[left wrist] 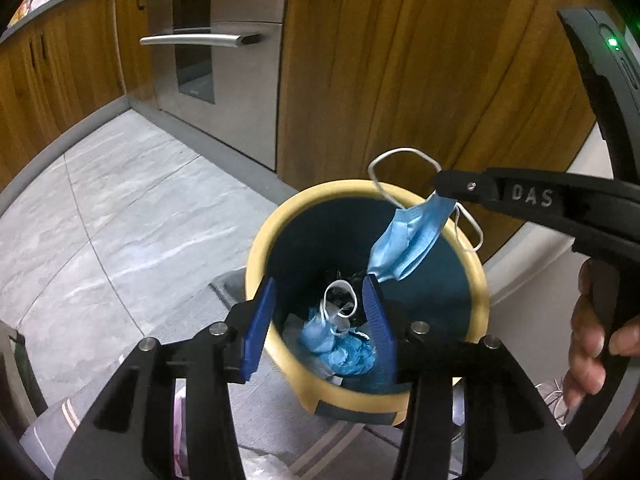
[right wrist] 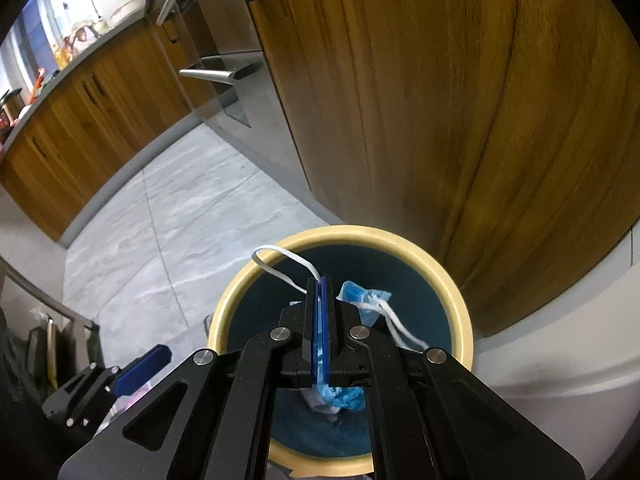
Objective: Collect trash
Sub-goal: 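Open the left tool over the bin while the right tool releases its blue mask, then move both open tools from the bin back over the trash pile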
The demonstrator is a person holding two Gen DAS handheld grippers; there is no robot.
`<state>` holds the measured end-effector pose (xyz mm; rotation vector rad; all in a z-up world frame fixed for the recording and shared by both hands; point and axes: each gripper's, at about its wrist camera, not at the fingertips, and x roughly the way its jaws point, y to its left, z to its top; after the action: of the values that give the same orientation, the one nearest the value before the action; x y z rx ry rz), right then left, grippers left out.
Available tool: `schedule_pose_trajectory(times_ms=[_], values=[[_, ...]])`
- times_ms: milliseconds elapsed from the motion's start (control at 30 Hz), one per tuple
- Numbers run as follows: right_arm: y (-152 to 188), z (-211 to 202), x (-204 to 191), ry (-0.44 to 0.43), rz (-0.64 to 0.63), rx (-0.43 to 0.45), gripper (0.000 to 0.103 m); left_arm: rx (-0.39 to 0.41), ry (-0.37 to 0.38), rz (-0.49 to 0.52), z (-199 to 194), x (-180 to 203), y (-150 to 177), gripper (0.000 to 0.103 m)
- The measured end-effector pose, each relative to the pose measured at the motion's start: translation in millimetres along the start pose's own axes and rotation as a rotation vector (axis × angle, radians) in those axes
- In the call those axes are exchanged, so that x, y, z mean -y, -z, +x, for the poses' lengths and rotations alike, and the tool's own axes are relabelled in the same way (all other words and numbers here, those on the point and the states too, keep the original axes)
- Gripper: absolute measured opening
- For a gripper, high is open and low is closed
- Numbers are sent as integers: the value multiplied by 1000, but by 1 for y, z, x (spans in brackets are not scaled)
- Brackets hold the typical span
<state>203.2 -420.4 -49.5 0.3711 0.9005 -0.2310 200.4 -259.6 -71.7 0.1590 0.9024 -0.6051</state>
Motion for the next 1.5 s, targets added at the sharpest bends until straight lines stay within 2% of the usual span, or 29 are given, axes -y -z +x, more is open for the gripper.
schedule_pose_trajectory(times_ms=[100,133,167,333,667,800,833,900,1000,1067,1200,1267,1500], values=[[1,1,0,-5,-5,-5,3,-5,-7,-19,-1,-6,3,47],[1,1,0,-9,-4,-7,7,-7,-7,-32,-2,-9,5,47],[1,0,0,-10,-3,-8,17,-9,-6,-39,-2,-11,6,47],[0,-5,2,-13,5,8,35,-11,-19,-57,-9,-15,13,47],[4,-20,-1,-7,-26,33,45,10,-51,-51,-42,-15,19,50],[9,-28,-8,-7,-65,45,62,29,-76,-62,-63,-19,23,55],[12,-31,-11,-16,-76,48,69,35,-84,-70,-69,-21,25,57],[16,-37,-16,-43,-97,60,81,48,-110,-80,-82,-24,28,72],[20,-51,-25,-61,-145,96,93,73,-147,-87,-101,-28,33,84],[22,-60,-26,-73,-150,113,96,90,-170,-101,-115,-31,38,89],[31,-73,-31,-69,-124,114,98,110,-183,-132,-148,-40,50,91],[36,-78,-39,-54,-138,107,98,122,-194,-136,-164,-44,56,92],[64,-97,-70,-81,-233,88,98,145,-239,-193,-216,-66,90,96]])
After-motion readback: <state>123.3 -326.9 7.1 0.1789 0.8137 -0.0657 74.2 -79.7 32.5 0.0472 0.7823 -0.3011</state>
